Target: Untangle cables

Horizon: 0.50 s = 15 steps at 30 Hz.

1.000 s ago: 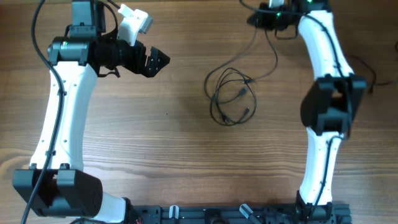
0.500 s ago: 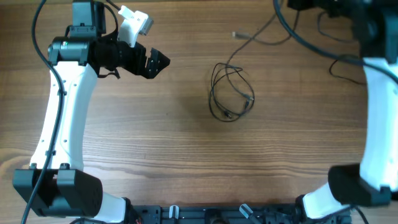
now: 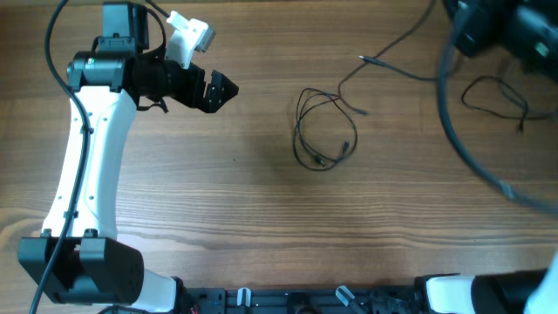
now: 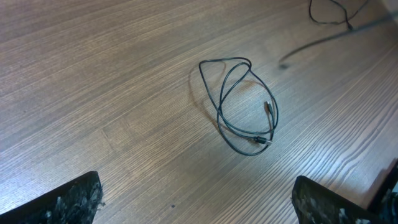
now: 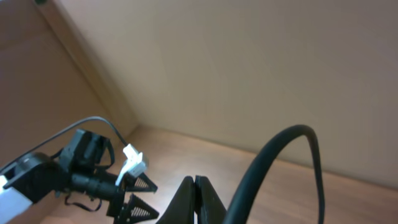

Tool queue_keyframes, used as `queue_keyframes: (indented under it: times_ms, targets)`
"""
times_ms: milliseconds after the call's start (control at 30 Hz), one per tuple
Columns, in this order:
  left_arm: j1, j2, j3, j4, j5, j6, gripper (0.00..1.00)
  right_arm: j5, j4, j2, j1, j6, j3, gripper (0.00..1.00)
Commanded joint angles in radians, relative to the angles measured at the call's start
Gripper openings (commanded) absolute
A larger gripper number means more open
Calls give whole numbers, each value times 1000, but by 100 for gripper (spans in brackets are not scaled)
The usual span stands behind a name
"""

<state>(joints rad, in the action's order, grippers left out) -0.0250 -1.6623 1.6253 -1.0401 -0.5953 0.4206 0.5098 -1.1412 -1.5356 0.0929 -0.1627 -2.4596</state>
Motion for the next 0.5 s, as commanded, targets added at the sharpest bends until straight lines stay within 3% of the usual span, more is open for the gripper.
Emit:
queue_keyframes:
  times_ms: [0, 367, 467]
  targets:
    - [1, 26, -5, -1, 2, -9, 100, -200, -64, 37, -1, 42, -89, 5]
    - [1, 26, -5, 0, 2, -8, 100, -1055, -134, 5, -10, -31, -102, 4]
    - [1, 26, -5, 4, 2, -8, 100, -1180, -130, -11, -43, -36, -102, 4]
